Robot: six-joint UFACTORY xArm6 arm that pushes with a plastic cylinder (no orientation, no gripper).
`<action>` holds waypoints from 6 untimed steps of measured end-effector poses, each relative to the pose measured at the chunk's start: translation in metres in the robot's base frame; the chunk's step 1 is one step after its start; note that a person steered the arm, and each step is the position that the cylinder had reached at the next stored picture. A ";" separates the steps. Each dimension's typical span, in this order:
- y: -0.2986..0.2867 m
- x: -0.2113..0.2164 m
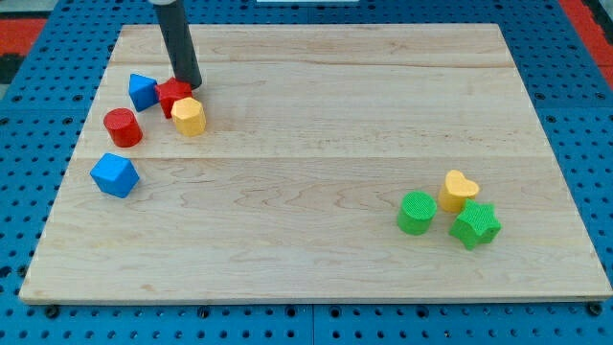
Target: Make a horizontal line with red blocks and the yellow hexagon
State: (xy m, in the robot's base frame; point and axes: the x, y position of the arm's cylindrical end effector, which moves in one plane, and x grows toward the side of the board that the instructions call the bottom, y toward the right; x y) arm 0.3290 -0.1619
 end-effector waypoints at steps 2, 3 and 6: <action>-0.004 0.042; -0.023 0.009; -0.064 0.040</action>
State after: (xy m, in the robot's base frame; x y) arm 0.3694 -0.2256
